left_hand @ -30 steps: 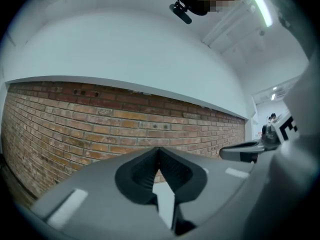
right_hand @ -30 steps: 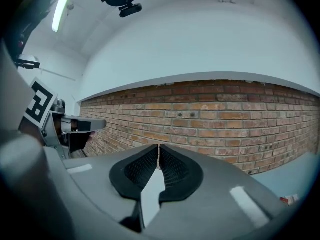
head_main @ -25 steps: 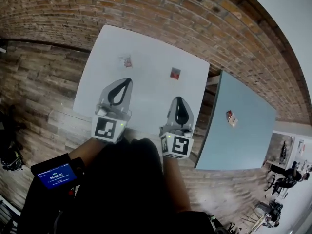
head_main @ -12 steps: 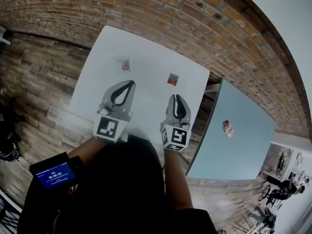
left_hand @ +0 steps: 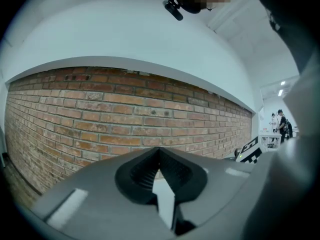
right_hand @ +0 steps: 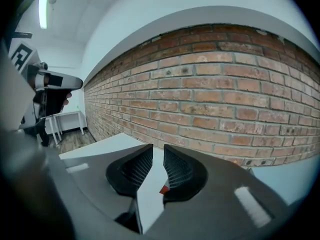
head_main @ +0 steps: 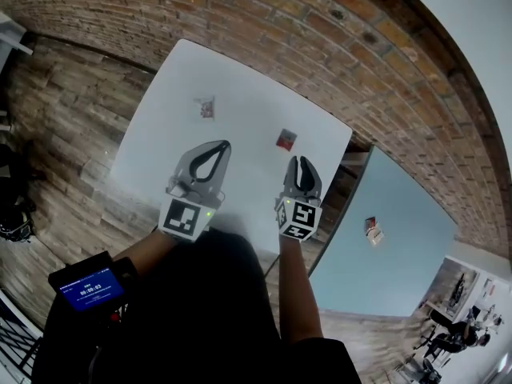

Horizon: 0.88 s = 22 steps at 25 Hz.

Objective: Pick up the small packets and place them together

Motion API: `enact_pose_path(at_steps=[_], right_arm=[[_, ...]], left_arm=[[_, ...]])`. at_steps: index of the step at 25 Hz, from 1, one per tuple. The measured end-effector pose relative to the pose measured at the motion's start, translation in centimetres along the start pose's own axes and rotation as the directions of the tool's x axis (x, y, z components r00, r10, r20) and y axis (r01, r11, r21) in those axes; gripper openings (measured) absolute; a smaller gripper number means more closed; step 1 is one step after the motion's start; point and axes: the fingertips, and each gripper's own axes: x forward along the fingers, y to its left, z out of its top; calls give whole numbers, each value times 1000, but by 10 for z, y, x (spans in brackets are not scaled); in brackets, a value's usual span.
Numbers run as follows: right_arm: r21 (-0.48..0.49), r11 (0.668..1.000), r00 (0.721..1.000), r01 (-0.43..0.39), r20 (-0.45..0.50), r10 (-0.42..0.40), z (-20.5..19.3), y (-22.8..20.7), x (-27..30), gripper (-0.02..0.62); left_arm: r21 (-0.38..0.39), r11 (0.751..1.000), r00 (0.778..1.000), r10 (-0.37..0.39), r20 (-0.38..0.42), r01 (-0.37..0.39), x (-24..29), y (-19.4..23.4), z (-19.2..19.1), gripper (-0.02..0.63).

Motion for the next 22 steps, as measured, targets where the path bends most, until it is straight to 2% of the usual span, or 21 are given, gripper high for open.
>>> enact_pose_path(at_steps=[9, 22], right_arm=[[-1, 999, 996, -37, -82, 37, -28, -28, 34, 74], [0, 998, 986, -63, -155, 63, -52, -44, 72, 77]], left_arm=[[21, 1000, 998, 21, -60, -19, 24, -9, -16, 0], [20, 999, 992, 37, -119, -35, 39, -6, -35, 2]])
